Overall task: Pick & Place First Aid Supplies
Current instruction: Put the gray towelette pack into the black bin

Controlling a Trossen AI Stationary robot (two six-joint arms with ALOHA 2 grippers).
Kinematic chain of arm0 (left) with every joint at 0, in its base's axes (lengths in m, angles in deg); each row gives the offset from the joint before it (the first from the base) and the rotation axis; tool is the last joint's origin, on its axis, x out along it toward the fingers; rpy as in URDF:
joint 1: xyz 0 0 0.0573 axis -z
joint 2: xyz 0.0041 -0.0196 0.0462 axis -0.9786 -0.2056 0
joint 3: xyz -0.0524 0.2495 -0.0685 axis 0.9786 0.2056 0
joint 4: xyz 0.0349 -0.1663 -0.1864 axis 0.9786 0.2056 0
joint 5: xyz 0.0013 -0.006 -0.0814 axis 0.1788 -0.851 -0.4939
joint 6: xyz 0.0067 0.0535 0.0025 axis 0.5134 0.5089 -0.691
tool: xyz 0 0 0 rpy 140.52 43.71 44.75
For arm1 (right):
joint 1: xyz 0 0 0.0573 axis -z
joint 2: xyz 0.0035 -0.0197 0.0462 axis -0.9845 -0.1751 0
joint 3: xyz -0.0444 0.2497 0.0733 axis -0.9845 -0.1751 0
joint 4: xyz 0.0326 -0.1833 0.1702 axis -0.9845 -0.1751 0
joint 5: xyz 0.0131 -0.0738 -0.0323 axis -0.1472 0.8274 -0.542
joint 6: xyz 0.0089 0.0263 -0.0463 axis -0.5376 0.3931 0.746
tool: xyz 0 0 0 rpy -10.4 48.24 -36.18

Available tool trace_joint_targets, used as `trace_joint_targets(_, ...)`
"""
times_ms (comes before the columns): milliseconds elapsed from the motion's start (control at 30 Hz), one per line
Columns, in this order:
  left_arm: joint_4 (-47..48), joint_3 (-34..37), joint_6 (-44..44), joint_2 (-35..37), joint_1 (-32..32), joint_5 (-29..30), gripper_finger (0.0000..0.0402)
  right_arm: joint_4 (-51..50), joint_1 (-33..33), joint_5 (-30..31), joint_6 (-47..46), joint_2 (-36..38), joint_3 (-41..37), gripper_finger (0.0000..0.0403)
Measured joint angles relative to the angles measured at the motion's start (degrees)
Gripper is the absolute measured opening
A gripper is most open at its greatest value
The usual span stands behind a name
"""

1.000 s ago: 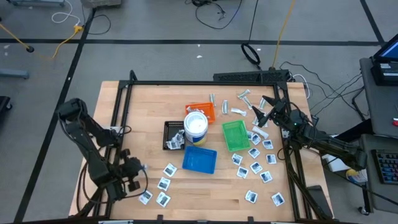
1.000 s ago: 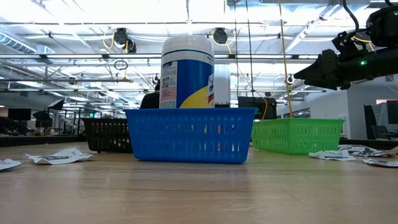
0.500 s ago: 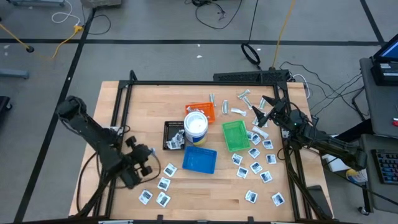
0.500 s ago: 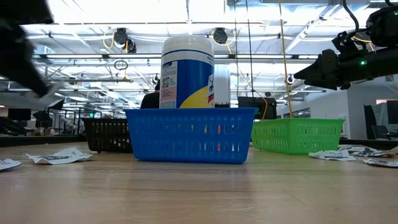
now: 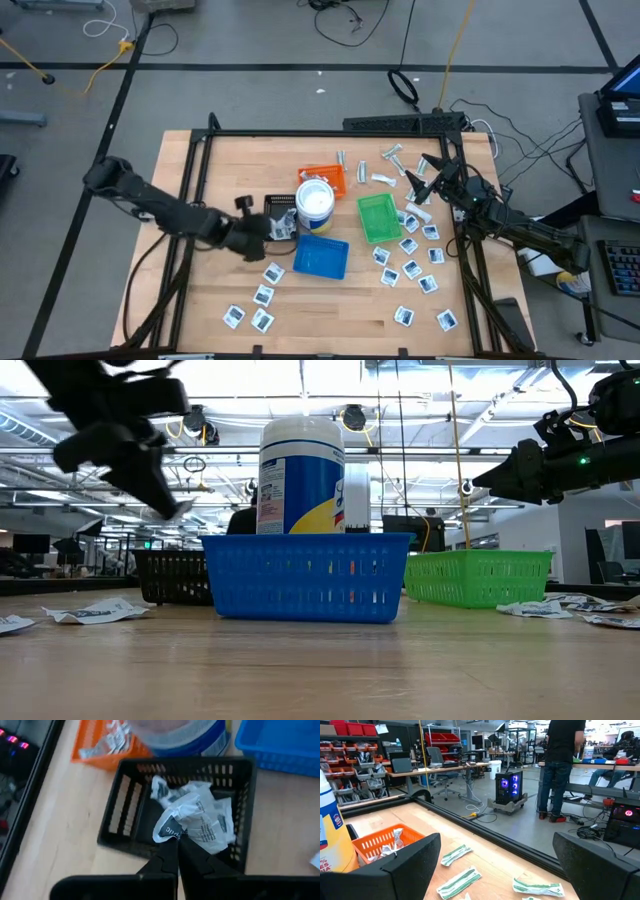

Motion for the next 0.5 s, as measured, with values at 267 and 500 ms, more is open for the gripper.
trace_joint_targets(267,-8.2,-0.04,18.55,0.0,-7.96,-11.36,0.0,0.0,0.01,-0.01,0.0,0.0,0.0,0.038)
trace_joint_targets(500,-13.51,2.87,20.64,0.02,-11.44,-14.35,0.0,-0.01,0.01,0.01,0.0,0.0,0.01,0.038)
